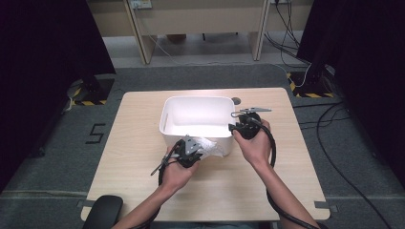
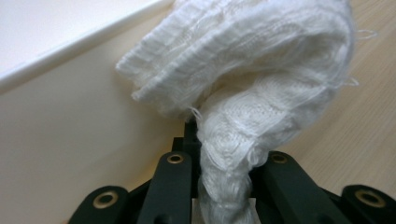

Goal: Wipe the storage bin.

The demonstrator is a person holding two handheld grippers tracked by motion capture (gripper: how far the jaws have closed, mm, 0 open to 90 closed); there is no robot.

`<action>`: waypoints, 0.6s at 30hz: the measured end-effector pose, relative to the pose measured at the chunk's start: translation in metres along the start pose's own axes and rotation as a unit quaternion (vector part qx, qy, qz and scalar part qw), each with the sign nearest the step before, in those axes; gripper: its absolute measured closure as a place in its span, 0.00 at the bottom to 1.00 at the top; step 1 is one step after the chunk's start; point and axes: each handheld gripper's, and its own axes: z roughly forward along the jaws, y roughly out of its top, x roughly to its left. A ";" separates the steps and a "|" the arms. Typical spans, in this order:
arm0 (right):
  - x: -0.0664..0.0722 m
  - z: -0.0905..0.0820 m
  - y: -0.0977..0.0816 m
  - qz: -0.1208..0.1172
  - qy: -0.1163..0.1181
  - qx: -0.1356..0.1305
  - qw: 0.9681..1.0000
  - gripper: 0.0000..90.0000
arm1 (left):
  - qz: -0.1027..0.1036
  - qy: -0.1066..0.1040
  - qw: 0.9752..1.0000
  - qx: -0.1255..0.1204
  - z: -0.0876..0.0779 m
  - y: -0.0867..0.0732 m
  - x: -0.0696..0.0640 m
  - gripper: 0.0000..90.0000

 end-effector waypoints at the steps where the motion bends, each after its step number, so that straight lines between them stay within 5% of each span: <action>1: 0.000 0.000 0.000 0.000 0.000 0.000 1.000 0.78 | 0.001 0.000 1.000 0.001 0.000 0.000 0.000 0.88; 18: 0.000 0.000 0.000 0.000 0.001 0.000 1.000 0.78 | 0.006 0.003 1.000 0.013 0.009 -0.008 -0.003 0.88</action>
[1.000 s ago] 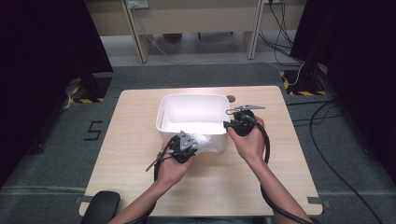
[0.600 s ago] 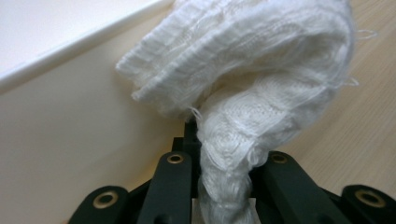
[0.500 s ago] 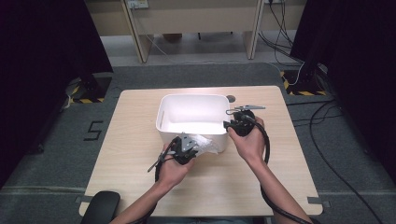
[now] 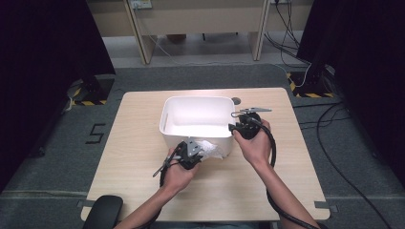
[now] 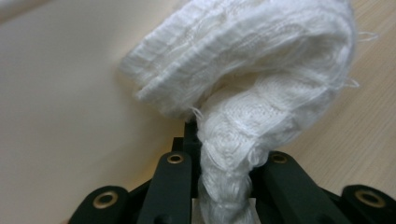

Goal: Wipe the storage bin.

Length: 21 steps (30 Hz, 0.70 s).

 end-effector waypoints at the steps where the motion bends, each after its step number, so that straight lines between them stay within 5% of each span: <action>1: 0.000 0.000 0.000 0.000 0.000 0.000 1.000 0.78 | 0.000 -0.001 1.000 0.002 0.000 0.000 0.000 0.88; 21: 0.000 0.000 0.000 0.002 0.002 0.000 1.000 0.78 | 0.002 -0.003 1.000 0.015 0.012 -0.009 -0.003 0.88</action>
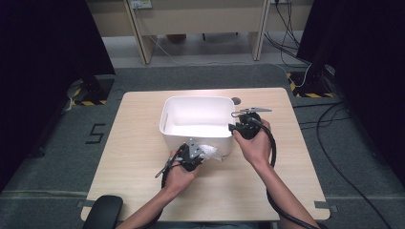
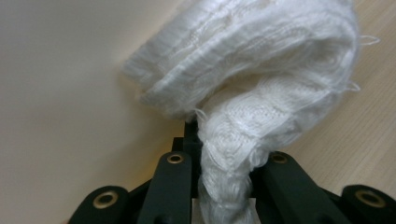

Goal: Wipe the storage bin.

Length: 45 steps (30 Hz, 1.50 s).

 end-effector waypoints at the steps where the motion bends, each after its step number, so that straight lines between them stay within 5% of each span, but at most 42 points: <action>1: 0.000 0.000 0.000 0.000 0.000 0.000 1.000 0.78 | 0.000 0.000 1.000 0.001 0.001 0.000 0.000 0.88; 45: -0.001 0.000 0.000 0.000 0.001 -0.001 1.000 0.77 | 0.012 -0.015 1.000 0.014 0.017 0.004 -0.013 0.88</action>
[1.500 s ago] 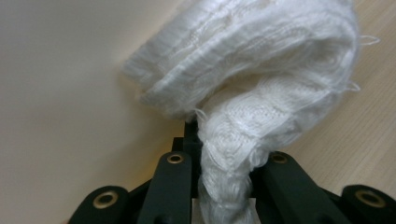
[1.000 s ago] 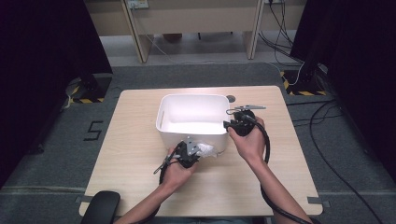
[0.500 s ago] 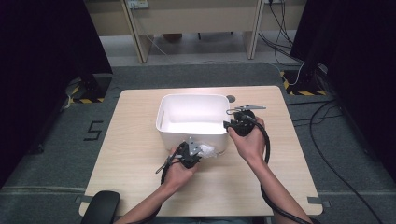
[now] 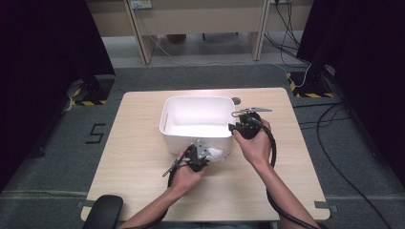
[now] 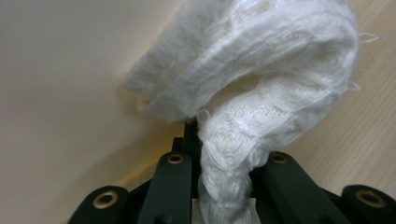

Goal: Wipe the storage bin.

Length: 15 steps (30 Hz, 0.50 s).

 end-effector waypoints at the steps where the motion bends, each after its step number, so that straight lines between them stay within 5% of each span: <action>1: 0.000 0.000 0.000 0.000 0.000 0.000 1.000 0.77 | -0.002 0.001 1.000 -0.003 0.000 0.000 0.000 0.88; 15: 0.000 0.000 0.000 0.002 -0.001 0.000 1.000 0.77 | -0.002 -0.004 1.000 -0.014 -0.010 0.011 0.000 0.88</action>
